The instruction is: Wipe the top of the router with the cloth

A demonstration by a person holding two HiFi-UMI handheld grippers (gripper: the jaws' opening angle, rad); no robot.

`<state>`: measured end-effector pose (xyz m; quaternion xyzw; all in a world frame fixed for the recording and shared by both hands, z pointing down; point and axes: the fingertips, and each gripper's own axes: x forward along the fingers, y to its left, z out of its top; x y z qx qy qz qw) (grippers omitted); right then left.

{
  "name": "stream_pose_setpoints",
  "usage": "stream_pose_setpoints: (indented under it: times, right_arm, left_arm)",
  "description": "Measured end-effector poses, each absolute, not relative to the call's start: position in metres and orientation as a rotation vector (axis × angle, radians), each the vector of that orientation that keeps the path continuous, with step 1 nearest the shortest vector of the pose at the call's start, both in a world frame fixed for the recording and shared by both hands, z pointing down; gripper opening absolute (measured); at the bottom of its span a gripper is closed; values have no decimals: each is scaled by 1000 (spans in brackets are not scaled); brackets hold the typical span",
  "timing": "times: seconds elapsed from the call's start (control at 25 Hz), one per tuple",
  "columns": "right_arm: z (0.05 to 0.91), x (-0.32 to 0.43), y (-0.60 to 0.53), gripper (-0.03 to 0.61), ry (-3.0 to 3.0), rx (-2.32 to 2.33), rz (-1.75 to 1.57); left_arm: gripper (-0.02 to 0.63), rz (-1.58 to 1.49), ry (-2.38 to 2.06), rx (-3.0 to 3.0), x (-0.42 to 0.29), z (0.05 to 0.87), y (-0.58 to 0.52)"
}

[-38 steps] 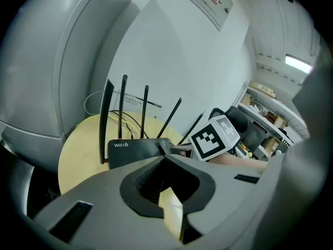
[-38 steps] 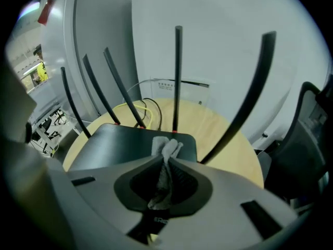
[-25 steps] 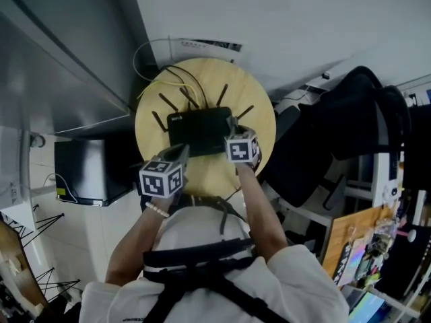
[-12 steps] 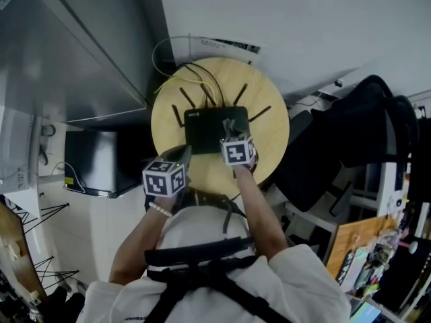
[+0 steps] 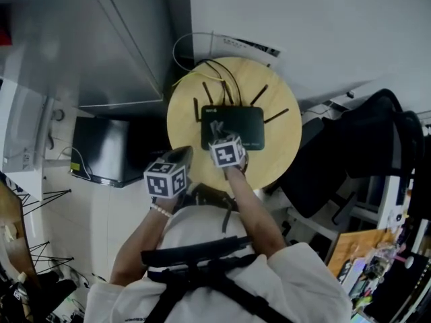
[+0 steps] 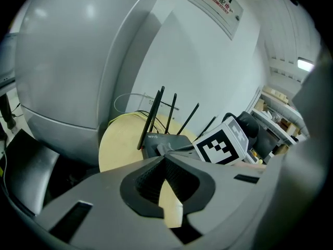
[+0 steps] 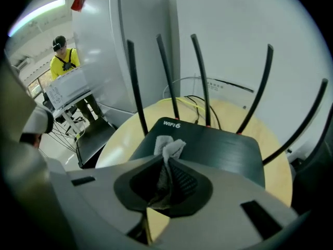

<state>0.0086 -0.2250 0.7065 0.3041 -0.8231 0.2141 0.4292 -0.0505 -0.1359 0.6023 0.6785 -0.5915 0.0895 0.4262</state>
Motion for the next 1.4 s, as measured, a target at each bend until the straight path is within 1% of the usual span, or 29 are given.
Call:
stream_pose_setpoints:
  times: [0.36, 0.52, 0.68, 0.88, 1.4]
  right_arm:
    - [699, -26, -199, 43, -2078, 689, 561]
    - [690, -33, -194, 42, -2103, 683, 563]
    - [705, -28, -188, 43, -2068, 657, 598]
    - [710, 6, -202, 43, -2029, 731, 597]
    - [710, 136, -258, 43, -1931, 922, 525]
  left_arm:
    - [-3, 237, -1494, 1677, -72, 596, -116]
    - [-3, 257, -1479, 1693, -72, 595, -119]
    - [-3, 267, -1463, 1717, -65, 593, -127]
    - [-3, 273, -1438, 1742, -54, 593, -134]
    - [-3, 266, -1395, 1777, -18, 595, -154]
